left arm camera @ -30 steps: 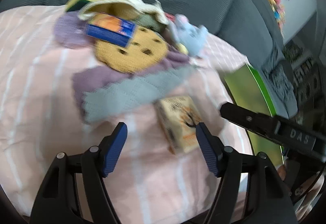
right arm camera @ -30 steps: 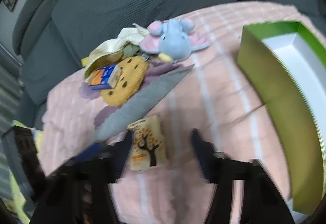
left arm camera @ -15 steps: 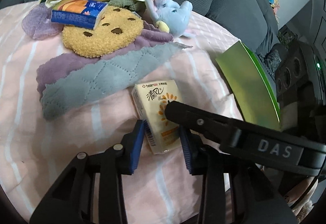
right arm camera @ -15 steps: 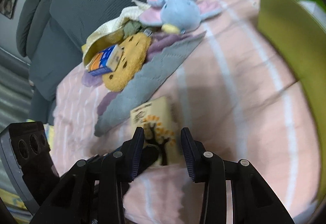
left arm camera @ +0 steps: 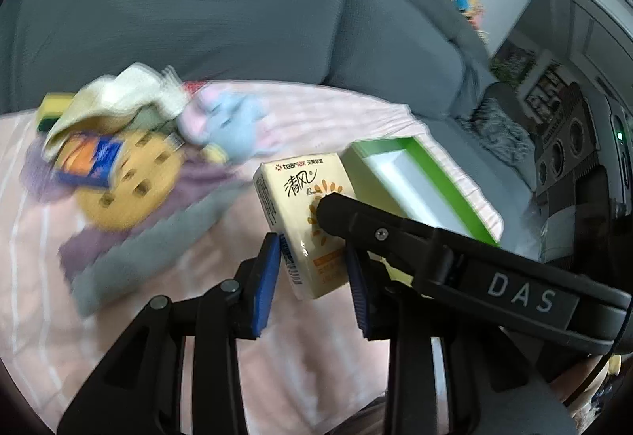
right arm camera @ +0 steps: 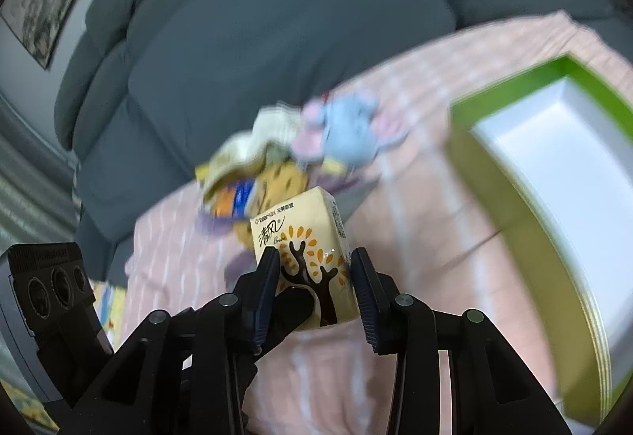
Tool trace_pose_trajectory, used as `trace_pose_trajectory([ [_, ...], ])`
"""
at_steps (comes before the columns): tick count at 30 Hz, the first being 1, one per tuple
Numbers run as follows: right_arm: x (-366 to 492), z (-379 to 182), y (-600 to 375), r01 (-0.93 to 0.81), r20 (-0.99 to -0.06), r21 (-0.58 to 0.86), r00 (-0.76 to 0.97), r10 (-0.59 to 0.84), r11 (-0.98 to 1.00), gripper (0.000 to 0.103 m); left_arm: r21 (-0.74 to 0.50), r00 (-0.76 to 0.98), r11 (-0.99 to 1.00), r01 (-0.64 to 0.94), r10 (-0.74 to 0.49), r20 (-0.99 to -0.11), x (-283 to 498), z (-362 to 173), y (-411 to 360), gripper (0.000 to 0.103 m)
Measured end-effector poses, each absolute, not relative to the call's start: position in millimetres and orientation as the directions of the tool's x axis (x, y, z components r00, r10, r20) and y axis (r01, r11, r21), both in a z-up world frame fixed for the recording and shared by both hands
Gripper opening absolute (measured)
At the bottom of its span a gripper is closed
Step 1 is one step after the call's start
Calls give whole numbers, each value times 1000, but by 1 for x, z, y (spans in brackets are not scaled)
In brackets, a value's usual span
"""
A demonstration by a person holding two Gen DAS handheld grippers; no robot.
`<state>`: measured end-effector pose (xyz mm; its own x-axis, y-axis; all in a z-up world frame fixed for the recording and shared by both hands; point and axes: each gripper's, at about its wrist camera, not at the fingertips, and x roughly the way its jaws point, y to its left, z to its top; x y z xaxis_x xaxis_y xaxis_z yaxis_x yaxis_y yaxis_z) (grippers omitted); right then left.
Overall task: Organize soft objects
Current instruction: 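Carry the tissue pack into the green box and open the right gripper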
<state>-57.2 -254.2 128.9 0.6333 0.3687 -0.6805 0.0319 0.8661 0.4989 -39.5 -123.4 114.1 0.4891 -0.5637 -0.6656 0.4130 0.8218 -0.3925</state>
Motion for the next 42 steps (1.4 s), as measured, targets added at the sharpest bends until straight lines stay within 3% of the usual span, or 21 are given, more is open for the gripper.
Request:
trace_pose_trajectory([
  [10, -76, 160, -336, 149, -617, 491, 755, 222, 858, 40, -374, 436, 722, 582, -666, -605, -31, 145, -212, 29],
  [25, -85, 116, -424, 344, -671, 488, 736, 93, 802, 41, -400, 246, 643, 653, -681, -690, -25, 104, -310, 28],
  [32, -85, 110, -421, 365, -673, 420, 739, 16, 831, 41, -384, 238, 657, 649, -655, -717, -28, 98, -312, 32],
  [35, -85, 109, -415, 422, -698, 341, 712, -75, 840, 53, -352, 267, 666, 657, -643, -718, -31, 101, -305, 35],
  [38, -86, 107, -408, 464, -704, 254, 690, -166, 849, 54, -327, 303, 685, 651, -629, -716, -35, 102, -289, 37],
  [42, -87, 98, -401, 474, -734, 217, 655, -177, 853, 54, -303, 352, 725, 618, -601, -718, -37, 102, -259, 43],
])
